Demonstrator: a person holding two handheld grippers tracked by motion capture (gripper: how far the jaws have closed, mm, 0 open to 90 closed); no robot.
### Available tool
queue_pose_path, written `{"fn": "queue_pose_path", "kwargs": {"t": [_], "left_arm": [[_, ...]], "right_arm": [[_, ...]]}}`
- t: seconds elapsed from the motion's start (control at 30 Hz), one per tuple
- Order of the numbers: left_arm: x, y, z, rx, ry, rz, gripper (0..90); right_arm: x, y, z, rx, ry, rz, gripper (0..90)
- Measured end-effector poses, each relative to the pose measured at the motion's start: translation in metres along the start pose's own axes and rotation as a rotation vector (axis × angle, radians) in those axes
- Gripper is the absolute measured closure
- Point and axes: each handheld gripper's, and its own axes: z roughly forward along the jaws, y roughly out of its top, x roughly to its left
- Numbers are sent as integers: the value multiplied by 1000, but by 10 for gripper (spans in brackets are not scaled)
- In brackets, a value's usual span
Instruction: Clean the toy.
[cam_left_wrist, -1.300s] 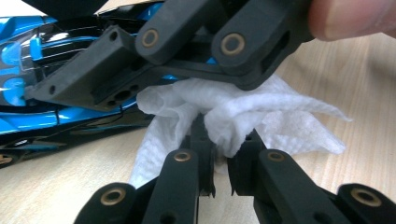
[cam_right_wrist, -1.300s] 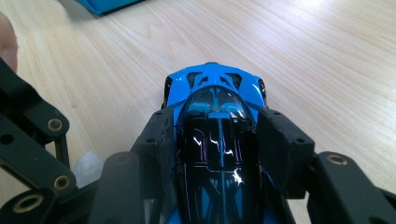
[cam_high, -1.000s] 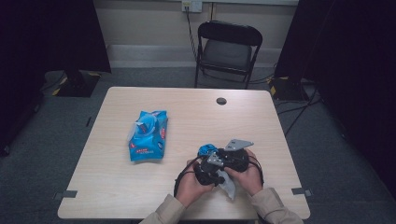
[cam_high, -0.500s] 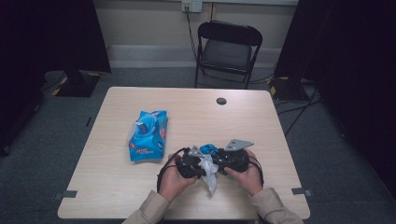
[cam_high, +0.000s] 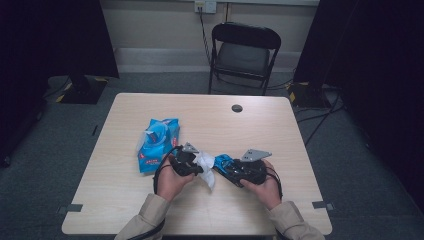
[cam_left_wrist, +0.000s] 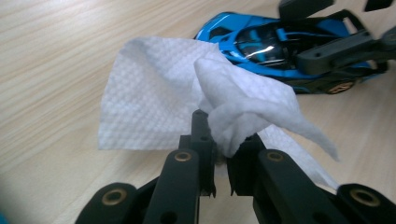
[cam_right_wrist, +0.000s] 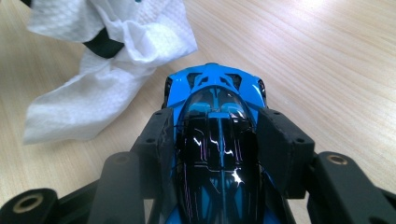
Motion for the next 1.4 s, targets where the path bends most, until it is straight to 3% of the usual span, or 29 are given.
{"fn": "queue_pose_path", "kwargs": {"t": [0.2, 0.33, 1.17, 1.4], "left_arm": [[1, -1, 18, 20, -5, -13, 826], [-6, 2, 26, 24, -7, 5, 826], [-51, 9, 44, 55, -109, 99, 826], [-60, 10, 46, 69, -119, 122, 826]], "right_arm": [[0, 0, 0, -1, 0, 1, 478], [0, 0, 0, -4, 0, 1, 478], [0, -1, 0, -7, 0, -1, 478], [0, -1, 0, -7, -1, -2, 478]]}}
